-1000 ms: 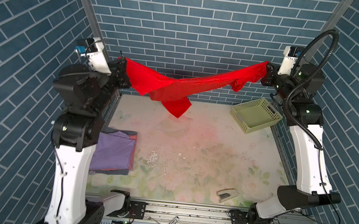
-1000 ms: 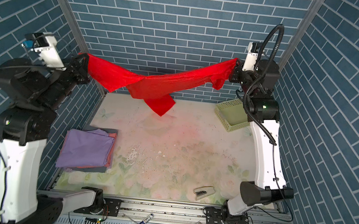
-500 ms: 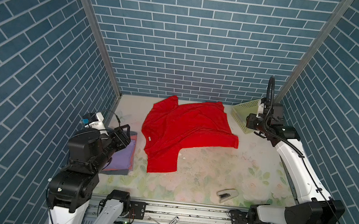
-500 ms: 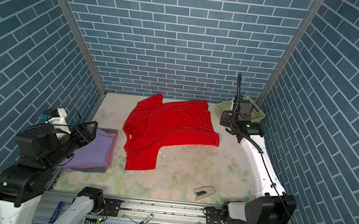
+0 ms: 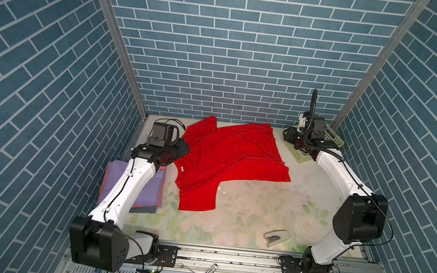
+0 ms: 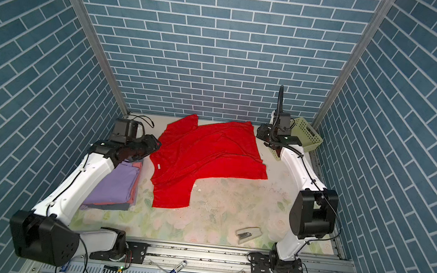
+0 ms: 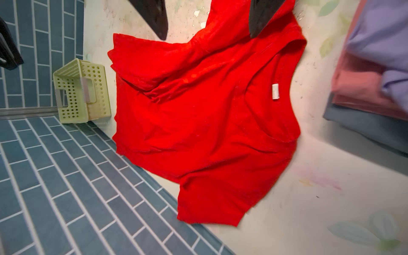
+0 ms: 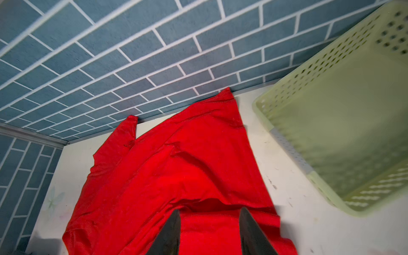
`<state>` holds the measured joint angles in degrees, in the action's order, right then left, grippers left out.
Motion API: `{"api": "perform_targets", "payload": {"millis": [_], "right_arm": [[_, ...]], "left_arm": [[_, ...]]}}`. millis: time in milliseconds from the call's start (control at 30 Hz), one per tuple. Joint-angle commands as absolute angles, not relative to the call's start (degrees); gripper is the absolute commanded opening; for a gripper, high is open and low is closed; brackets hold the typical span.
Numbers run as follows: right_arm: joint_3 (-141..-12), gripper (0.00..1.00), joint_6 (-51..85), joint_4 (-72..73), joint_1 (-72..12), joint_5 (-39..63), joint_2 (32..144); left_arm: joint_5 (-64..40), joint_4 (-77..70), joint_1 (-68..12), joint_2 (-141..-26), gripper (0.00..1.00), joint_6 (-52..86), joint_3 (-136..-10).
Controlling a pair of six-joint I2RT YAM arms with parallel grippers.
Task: Fold and stack t-shirts
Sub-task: Move the T-shirt to the center of the table.
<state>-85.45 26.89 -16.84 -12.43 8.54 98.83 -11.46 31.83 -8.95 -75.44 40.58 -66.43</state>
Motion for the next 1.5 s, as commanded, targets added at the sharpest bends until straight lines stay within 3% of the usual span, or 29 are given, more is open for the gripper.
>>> {"api": "perform_targets", "payload": {"millis": [0,167,367,700,1000,1267,1467], "right_arm": [[-88.0,0.44,31.6,-11.3,-12.6,15.5,103.8],[-90.2,0.45,32.0,-9.8,-14.0,19.8,112.7],[-96.1,0.44,29.1,-13.7,-16.5,19.6,122.1],[-93.3,0.4,22.6,-19.2,-17.1,17.6,127.3],[-77.1,0.38,18.6,-21.1,-17.1,14.0,119.8],[-57.7,0.37,21.6,-23.2,-17.1,8.8,107.7],[-59.9,0.37,23.1,-27.6,-17.1,6.3,102.0]], "left_arm": [[-12.4,22.7,-10.5,-80.6,0.6,42.5,-66.0],[-14.6,13.5,-11.9,-94.5,0.6,46.1,-66.5],[-14.9,15.1,-13.2,-109.1,0.59,45.5,-74.1],[-12.4,17.9,-13.1,-115.9,0.59,42.1,-76.2],[-10.0,23.5,-12.9,-115.0,0.58,38.1,-69.9],[-9.7,24.5,-12.9,-105.3,0.53,38.5,-53.2],[-8.8,29.4,-13.4,-98.0,0.53,34.8,-55.9]]}}
